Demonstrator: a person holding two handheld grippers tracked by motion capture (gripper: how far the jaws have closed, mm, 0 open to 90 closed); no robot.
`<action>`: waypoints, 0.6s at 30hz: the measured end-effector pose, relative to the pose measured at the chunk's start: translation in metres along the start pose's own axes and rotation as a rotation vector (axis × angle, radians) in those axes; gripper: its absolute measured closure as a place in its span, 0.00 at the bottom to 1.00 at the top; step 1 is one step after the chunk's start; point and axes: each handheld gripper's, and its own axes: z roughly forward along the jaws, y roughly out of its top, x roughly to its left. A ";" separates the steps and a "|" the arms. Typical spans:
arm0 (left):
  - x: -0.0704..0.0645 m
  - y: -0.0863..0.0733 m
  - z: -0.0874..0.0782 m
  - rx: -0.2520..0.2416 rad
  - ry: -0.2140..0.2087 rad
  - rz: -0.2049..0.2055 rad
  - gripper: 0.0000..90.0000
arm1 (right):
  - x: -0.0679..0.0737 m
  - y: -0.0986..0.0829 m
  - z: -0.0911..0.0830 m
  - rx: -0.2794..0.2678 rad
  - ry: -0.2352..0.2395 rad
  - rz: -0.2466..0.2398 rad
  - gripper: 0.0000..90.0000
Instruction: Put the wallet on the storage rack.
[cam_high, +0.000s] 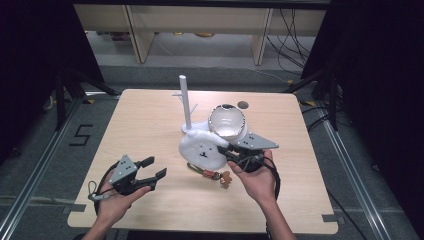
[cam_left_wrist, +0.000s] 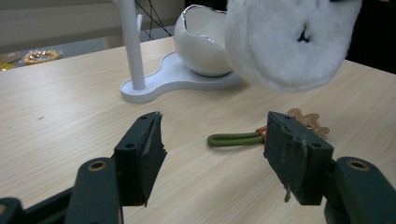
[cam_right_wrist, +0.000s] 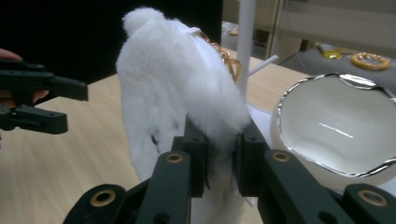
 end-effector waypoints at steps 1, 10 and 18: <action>0.001 -0.002 -0.001 0.001 0.005 -0.009 0.41 | -0.002 0.001 -0.001 0.003 -0.001 -0.012 0.87; 0.003 -0.018 -0.005 0.018 0.028 -0.037 0.41 | -0.008 0.006 -0.011 -0.015 -0.060 -0.036 0.88; 0.004 -0.023 -0.006 0.030 0.038 -0.042 0.40 | -0.016 0.010 -0.016 -0.022 -0.084 -0.070 0.88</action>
